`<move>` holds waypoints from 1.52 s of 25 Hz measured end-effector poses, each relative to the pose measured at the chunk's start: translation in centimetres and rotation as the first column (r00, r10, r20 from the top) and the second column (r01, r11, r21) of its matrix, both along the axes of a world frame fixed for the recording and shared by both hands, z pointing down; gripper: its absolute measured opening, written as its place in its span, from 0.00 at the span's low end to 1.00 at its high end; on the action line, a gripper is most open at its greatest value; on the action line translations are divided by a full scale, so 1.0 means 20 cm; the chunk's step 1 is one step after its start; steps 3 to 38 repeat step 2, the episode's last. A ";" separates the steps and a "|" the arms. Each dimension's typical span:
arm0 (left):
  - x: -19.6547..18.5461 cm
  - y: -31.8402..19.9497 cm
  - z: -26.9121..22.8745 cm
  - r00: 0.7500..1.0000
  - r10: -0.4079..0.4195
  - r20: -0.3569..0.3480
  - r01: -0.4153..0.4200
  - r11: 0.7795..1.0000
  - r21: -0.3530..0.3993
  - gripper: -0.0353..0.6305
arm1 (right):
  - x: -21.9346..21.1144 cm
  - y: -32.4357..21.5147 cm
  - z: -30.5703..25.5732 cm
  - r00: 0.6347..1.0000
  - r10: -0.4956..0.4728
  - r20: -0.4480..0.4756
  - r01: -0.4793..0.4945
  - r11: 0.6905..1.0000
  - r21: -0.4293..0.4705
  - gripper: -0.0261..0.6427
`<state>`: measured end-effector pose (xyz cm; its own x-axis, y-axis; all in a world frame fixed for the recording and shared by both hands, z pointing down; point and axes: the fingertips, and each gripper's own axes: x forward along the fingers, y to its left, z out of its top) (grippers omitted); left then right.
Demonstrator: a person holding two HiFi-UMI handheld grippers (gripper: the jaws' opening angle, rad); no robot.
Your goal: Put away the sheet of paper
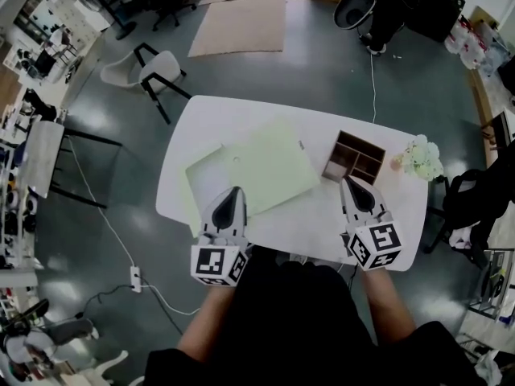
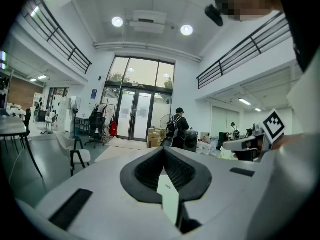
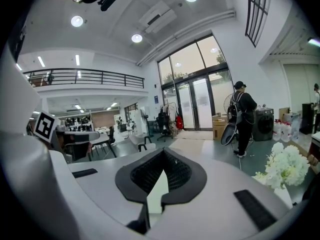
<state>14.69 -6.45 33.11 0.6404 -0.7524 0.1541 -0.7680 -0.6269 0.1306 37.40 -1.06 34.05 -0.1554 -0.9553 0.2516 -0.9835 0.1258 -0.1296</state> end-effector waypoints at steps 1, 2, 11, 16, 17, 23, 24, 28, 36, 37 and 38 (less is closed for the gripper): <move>0.00 0.01 0.00 1.000 -0.001 -0.017 0.001 1.000 -0.011 0.06 | 0.01 0.00 0.01 1.000 0.001 -0.004 -0.002 1.000 -0.003 0.04; 0.00 0.01 0.00 0.999 -0.003 -0.033 0.002 1.000 -0.020 0.06 | 0.01 0.00 0.03 1.000 0.003 -0.007 -0.003 1.000 -0.007 0.04; 0.00 0.01 0.00 0.999 -0.003 -0.033 0.002 1.000 -0.020 0.06 | 0.01 0.00 0.03 1.000 0.003 -0.007 -0.003 1.000 -0.007 0.04; 0.00 0.01 0.00 0.999 -0.003 -0.033 0.002 1.000 -0.020 0.06 | 0.01 0.00 0.03 1.000 0.003 -0.007 -0.003 1.000 -0.007 0.04; 0.00 0.01 0.00 0.999 -0.003 -0.033 0.002 1.000 -0.020 0.06 | 0.01 0.00 0.03 1.000 0.003 -0.007 -0.003 1.000 -0.007 0.04; 0.00 0.01 0.00 0.999 -0.003 -0.033 0.002 1.000 -0.020 0.06 | 0.01 0.00 0.03 1.000 0.003 -0.007 -0.003 1.000 -0.007 0.04; 0.00 0.01 0.00 0.999 -0.003 -0.033 0.002 1.000 -0.020 0.06 | 0.01 0.00 0.03 1.000 0.003 -0.007 -0.003 1.000 -0.007 0.04; 0.00 0.01 0.00 0.999 -0.003 -0.033 0.002 1.000 -0.020 0.06 | 0.01 0.00 0.03 1.000 0.003 -0.007 -0.003 1.000 -0.007 0.04; 0.00 0.01 0.00 0.999 -0.003 -0.033 0.002 1.000 -0.020 0.06 | 0.01 0.00 0.03 1.000 0.003 -0.007 -0.003 1.000 -0.007 0.04; 0.00 0.01 0.00 0.999 -0.003 -0.033 0.002 1.000 -0.020 0.06 | 0.01 0.00 0.03 1.000 0.003 -0.007 -0.003 1.000 -0.007 0.04; 0.00 0.01 0.00 0.999 -0.003 -0.033 0.002 1.000 -0.020 0.06 | 0.01 0.00 0.03 1.000 0.003 -0.007 -0.003 1.000 -0.007 0.04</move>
